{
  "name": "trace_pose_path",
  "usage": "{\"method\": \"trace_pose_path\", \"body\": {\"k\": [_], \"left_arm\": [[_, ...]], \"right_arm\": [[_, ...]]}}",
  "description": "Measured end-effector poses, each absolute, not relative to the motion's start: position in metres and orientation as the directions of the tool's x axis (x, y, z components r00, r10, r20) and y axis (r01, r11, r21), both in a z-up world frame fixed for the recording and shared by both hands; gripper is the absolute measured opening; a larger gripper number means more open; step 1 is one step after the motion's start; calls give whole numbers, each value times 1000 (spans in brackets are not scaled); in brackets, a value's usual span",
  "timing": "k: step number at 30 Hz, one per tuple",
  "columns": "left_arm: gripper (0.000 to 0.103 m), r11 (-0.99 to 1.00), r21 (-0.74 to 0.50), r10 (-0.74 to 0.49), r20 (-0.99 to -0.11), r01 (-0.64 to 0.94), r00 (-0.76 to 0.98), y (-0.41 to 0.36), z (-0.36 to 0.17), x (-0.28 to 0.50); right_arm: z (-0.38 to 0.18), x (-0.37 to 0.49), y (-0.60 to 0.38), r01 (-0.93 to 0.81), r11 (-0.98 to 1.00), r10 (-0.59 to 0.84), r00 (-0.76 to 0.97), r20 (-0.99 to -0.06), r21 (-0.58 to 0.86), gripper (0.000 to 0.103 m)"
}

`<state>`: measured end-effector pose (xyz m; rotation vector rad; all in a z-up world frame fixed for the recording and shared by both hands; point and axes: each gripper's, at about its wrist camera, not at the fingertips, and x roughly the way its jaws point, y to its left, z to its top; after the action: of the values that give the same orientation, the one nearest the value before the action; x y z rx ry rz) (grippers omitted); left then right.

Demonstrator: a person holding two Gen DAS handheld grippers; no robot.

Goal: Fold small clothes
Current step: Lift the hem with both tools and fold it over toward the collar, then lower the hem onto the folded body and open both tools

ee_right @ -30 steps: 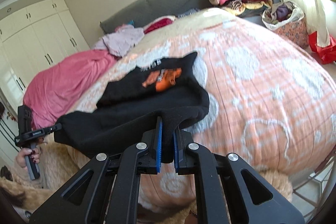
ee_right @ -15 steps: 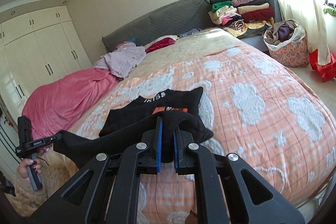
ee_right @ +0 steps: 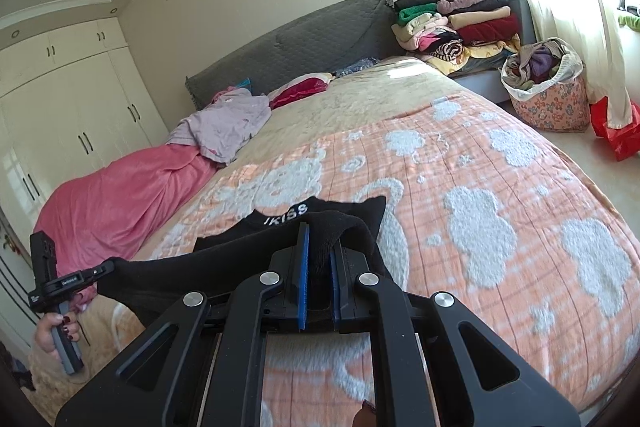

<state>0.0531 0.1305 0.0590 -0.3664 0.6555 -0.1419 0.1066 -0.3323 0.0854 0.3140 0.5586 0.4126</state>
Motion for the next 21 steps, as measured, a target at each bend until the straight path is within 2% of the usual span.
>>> {"method": "trace_pose_path", "body": {"k": [6, 16, 17, 19, 21], "left_arm": [[3, 923, -385, -226, -584, -20, 780, 140, 56, 84], [4, 930, -361, -191, -638, -70, 746, 145, 29, 132], [8, 932, -352, -177, -642, -82, 746, 145, 26, 136], [15, 937, -334, -141, -637, -107, 758, 147, 24, 138], [18, 939, -320, -120, -643, -123, 756, 150, 23, 137]], "right_arm": [[84, 144, -323, -285, 879, 450, 762, -465, 383, 8], [48, 201, -314, -210, 900, 406, 721, -562, 382, 9], [45, 206, -314, -201, 903, 400, 717, -571, 380, 10], [36, 214, -314, -160, 919, 359, 719, -596, 361, 29], [28, 218, -315, -134, 929, 331, 718, -612, 345, 31]]}}
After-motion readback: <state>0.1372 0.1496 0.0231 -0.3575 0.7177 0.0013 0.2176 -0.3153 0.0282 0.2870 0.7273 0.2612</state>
